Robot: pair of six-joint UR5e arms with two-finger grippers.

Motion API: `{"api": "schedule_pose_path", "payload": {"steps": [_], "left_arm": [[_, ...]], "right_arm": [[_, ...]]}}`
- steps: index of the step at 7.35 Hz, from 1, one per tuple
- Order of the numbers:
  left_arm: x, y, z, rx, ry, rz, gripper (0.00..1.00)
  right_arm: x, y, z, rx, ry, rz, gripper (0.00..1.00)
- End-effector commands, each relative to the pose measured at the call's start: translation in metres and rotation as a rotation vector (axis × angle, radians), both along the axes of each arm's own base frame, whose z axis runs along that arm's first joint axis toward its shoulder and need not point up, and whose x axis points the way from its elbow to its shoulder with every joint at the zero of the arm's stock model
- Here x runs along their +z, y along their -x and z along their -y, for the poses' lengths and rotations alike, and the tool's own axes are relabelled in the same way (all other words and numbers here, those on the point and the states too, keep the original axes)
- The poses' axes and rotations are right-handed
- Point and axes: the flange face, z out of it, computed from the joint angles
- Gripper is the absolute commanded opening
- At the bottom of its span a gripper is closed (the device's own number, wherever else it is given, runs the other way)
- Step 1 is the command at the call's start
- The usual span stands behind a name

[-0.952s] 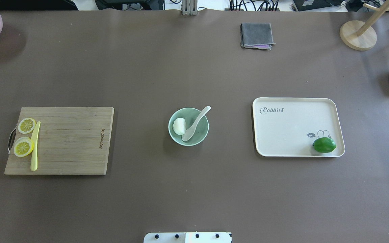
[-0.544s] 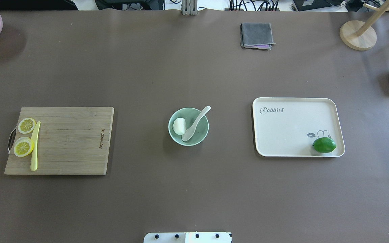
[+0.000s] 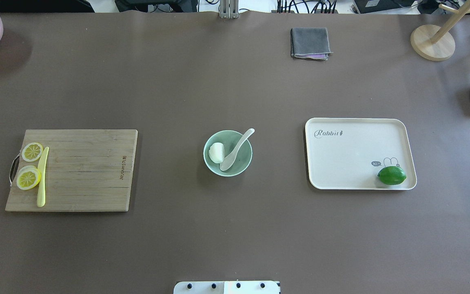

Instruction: Put spoon and bun in bowl

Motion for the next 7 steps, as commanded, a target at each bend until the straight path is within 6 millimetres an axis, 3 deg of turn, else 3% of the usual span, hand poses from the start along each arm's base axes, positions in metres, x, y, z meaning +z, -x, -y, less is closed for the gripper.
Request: {"api": "schedule_pose_path", "payload": {"steps": [1, 3, 6, 7], "left_arm": [[0.002, 0.000, 0.003, -0.001, 0.003, 0.003, 0.98], [-0.007, -0.001, 0.003, 0.001, -0.016, -0.003, 0.98], [-0.043, 0.003, -0.003, -0.006, -0.083, -0.013, 0.98], [-0.045, 0.004, -0.004, -0.007, -0.087, -0.013, 0.98]], "right_arm": [[0.000, 0.000, -0.002, 0.000, -0.001, -0.002, 1.00], [0.002, -0.002, -0.009, 0.001, -0.003, -0.002, 1.00], [0.003, -0.003, -0.008, 0.003, -0.005, -0.015, 1.00], [0.002, -0.003, -0.008, 0.003, -0.006, -0.015, 1.00]]}}
